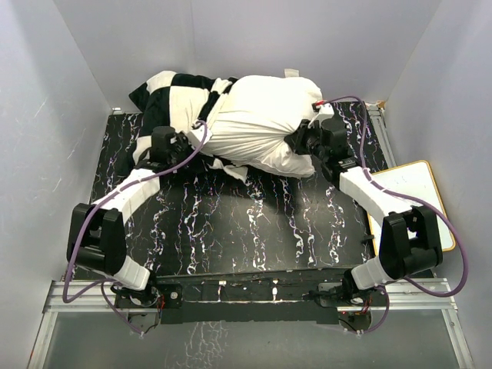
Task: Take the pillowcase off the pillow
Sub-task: Remove the pillow from the pillowcase.
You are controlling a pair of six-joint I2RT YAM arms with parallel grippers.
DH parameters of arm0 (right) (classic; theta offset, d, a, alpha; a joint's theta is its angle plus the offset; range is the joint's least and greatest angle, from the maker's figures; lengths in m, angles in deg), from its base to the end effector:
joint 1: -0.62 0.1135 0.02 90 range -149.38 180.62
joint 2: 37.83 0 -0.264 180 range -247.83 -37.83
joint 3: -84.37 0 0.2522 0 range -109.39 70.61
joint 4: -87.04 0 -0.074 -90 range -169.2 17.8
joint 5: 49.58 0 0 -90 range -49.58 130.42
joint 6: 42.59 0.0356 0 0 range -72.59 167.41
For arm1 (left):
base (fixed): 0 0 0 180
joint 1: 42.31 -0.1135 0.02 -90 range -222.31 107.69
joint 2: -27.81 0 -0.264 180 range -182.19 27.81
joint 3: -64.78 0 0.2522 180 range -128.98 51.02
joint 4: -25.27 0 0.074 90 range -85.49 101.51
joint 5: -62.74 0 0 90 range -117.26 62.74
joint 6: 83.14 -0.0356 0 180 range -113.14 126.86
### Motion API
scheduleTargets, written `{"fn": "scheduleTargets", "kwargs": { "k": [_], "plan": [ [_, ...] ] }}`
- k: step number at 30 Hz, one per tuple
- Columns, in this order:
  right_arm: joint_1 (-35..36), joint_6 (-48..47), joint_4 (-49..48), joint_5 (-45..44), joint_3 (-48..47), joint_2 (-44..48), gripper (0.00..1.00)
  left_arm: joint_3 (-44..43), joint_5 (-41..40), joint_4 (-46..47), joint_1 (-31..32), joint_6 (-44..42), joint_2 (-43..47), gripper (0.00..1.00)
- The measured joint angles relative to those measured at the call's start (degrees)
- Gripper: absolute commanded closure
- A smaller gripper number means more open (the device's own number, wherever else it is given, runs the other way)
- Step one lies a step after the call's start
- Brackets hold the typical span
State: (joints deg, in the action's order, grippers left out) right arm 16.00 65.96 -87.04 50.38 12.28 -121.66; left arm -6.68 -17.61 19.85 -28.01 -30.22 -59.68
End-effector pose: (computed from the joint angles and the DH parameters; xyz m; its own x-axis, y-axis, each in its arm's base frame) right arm 0.3286 0.0968 0.2916 -0.4110 0.2119 -0.8867 -0.3052 0.8845 0.3529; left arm 0.3400 -0.0928 0.2677 -0.0447 0.6248 -0.7795 0.5285 0.6769 0.5123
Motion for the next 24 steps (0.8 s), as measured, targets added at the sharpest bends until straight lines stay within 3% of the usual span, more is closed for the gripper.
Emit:
{"fn": "scheduleTargets", "kwargs": {
  "k": [4,5,6,7,8,10,13,15,19,24],
  "plan": [
    [-2.03,1.77,3.45,1.81,-1.66,0.00,0.92,0.04,4.31,-1.36,-4.26,-3.85,0.90,1.00],
    [-2.43,2.16,4.74,2.05,-2.40,-0.07,0.92,-0.04,5.14,-1.73,-5.27,-4.17,0.90,0.87],
    [-2.69,2.56,5.68,2.16,-3.13,-0.24,0.92,-0.55,6.67,-3.04,-6.51,-4.31,0.90,0.56],
    [-2.84,2.80,6.38,2.32,-3.76,-0.48,0.92,-1.66,7.85,-5.68,-7.80,-4.33,0.90,0.18],
    [-3.10,2.86,6.45,2.19,-3.93,-0.66,0.91,-2.91,8.33,-8.22,-9.38,-4.39,1.03,0.05],
    [-4.52,2.84,6.38,1.46,-3.85,-0.90,0.80,-6.05,7.98,-14.58,-13.27,-3.69,1.33,0.03],
    [-7.89,2.23,5.77,1.09,-3.76,-1.03,0.48,-12.41,11.74,-25.99,-19.02,-1.14,1.62,0.03],
    [-9.22,1.14,5.79,0.94,-4.61,-1.20,0.38,-19.21,16.13,-33.59,-19.56,1.18,0.72,0.03],
    [-9.49,0.63,6.34,2.08,-10.01,-2.43,0.28,-33.64,21.77,-37.16,-18.12,6.84,-3.06,0.06],
    [-9.05,1.27,6.97,1.33,-17.16,-2.84,0.19,-47.78,22.27,-35.54,-16.28,12.35,-12.31,0.07]
  ]
}}
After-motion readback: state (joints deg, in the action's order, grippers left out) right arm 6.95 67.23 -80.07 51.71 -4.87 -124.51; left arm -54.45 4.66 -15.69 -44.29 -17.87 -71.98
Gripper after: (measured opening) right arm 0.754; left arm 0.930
